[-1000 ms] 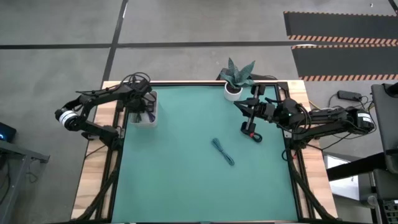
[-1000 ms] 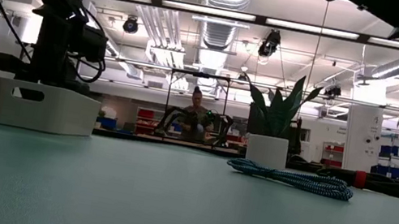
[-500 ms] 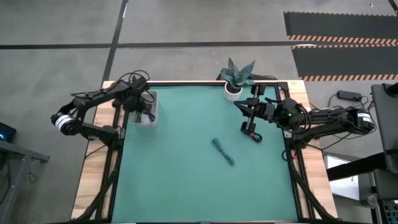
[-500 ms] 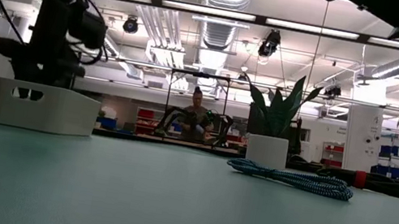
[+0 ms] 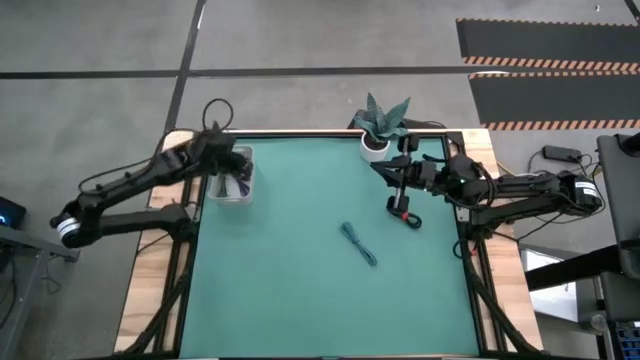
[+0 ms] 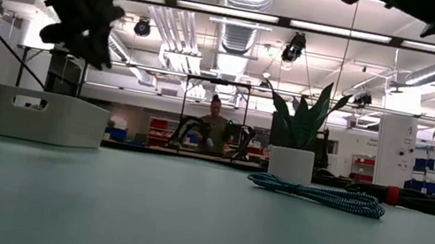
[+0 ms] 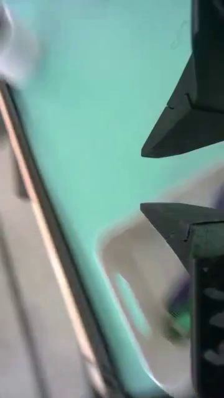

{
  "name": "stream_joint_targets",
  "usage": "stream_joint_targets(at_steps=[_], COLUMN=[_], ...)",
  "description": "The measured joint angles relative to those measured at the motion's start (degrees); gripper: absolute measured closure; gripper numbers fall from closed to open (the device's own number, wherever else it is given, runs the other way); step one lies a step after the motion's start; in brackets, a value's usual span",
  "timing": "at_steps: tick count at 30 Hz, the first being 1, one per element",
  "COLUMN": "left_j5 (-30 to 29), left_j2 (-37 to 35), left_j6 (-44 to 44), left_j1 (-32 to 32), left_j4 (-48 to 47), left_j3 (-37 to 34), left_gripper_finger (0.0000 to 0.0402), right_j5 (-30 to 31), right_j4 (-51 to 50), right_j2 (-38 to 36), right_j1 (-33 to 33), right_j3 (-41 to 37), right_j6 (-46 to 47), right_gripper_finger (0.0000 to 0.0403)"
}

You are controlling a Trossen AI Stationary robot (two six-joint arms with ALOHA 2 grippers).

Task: Pick and place USB-C Cables
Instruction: Put the black usb cable into the gray bin

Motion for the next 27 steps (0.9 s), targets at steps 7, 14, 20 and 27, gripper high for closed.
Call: stream_joint_targets(at_steps=[7, 14, 20, 27], left_j5=[0.9, 2.2, 4.7, 4.7], left_j2=[-6.1, -8.6, -10.4, -12.3], left_j6=[6.2, 7.3, 5.8, 4.2], left_j1=[-9.5, -12.9, -14.4, -14.8], left_j4=[24.7, 34.6, 34.7, 34.7], left_j3=[-9.0, -15.7, -19.1, -20.5], left_gripper_finger=[0.0289, 0.0289, 0.0289, 0.0289], right_j5=[0.0, 0.0, -0.1, -0.1], right_j4=[-19.6, -37.8, -59.7, -99.4], right_j2=[0.0, 4.8, 10.3, 17.9], right_j1=[0.0, 1.0, 3.8, 5.9], right_j3=[5.5, 12.6, 19.7, 30.5], right_j6=[13.8, 26.9, 36.3, 48.4], right_gripper_finger=[0.0394, 0.0394, 0.0394, 0.0394])
